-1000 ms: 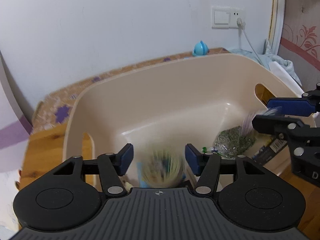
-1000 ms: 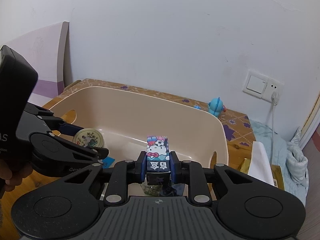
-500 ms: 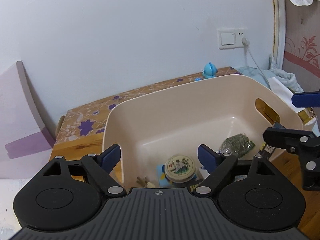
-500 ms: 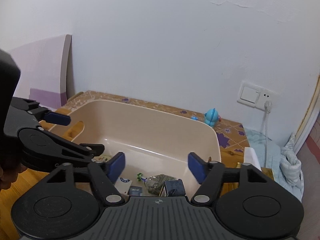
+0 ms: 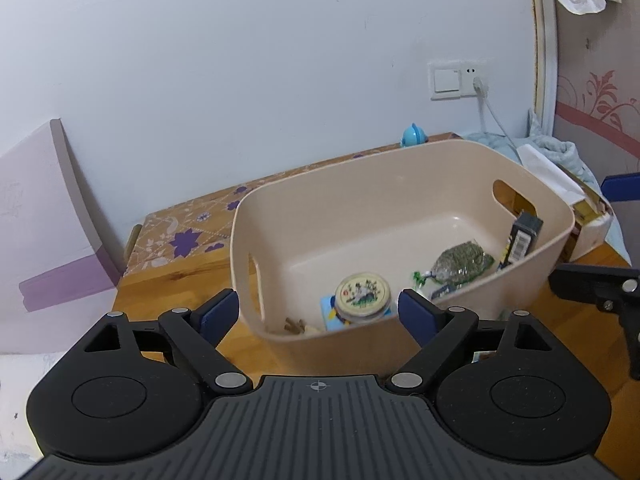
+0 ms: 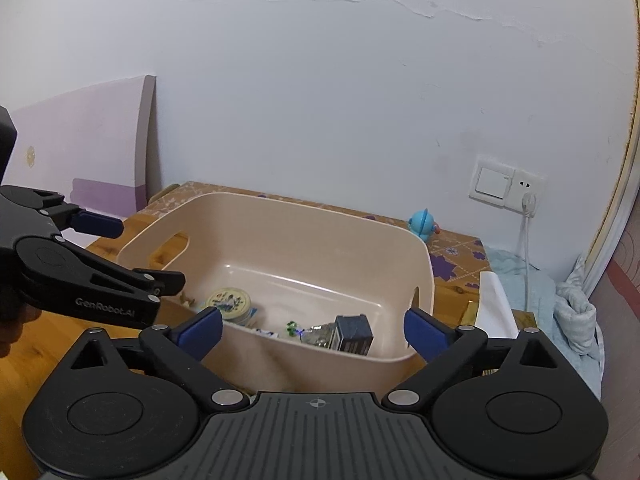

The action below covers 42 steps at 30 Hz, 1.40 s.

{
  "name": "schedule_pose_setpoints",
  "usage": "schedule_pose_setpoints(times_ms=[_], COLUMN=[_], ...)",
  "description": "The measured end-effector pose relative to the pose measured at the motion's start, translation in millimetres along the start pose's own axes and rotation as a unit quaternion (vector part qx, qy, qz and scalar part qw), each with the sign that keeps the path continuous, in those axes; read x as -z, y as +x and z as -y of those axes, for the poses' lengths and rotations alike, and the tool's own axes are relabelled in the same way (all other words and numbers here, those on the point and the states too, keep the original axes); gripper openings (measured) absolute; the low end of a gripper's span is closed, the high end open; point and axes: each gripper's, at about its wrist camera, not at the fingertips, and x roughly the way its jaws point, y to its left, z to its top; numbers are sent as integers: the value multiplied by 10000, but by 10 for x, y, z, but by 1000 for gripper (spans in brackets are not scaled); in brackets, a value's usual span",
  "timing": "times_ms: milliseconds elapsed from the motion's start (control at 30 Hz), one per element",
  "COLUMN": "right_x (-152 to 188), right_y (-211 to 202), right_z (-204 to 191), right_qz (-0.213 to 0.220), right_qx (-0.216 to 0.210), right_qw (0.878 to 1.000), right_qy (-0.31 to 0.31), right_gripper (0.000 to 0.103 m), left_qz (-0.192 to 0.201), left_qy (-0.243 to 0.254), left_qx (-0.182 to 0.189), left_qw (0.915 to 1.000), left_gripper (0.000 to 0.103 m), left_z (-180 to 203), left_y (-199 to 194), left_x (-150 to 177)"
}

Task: Organize objects
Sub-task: 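Move the left tool to the blue patterned box while the right approaches the scrunchie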

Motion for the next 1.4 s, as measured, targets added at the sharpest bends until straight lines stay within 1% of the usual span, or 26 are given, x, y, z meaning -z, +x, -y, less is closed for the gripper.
schedule_pose_setpoints(times_ms=[100,267,433,600,800,967,1167,1333,1400], right_x=[56,201,370,507,656,788,880,908,913], right_y=[-48,-4,105,185,276,395,504,644,688], right_z=[-14,-14,-25,-51,-89,-130,-181,-211,-225], right_qz=[-33,-293,-606,-823,-1023,-1271,-1377,-1414,-1431], right_qx=[-11,-15,-4,-63,-131,-143,-208,-204,-230], right_qw=[10000,9996,9982,9966,9946,9917,9900,9893,9889], right_qy=[-8,52,3,-57,-104,-160,-212,-309,-327], right_gripper=[103,103,103,103,103,103,103,103,103], left_qz=[-55,-175,-376,-546,-740,-863,-957,-1031,-988], left_qy=[-26,-47,49,148,122,101,-8,67,30], left_qx=[38,186,287,378,572,702,911,934,999], left_qw=[10000,9997,9989,9977,9955,9937,9912,9902,9901], left_gripper=[89,89,89,89,89,89,89,89,89], left_z=[-28,-42,-20,21,60,84,68,103,91], left_y=[-40,-55,31,131,250,349,500,632,661], left_x=[90,257,453,587,727,816,886,945,955])
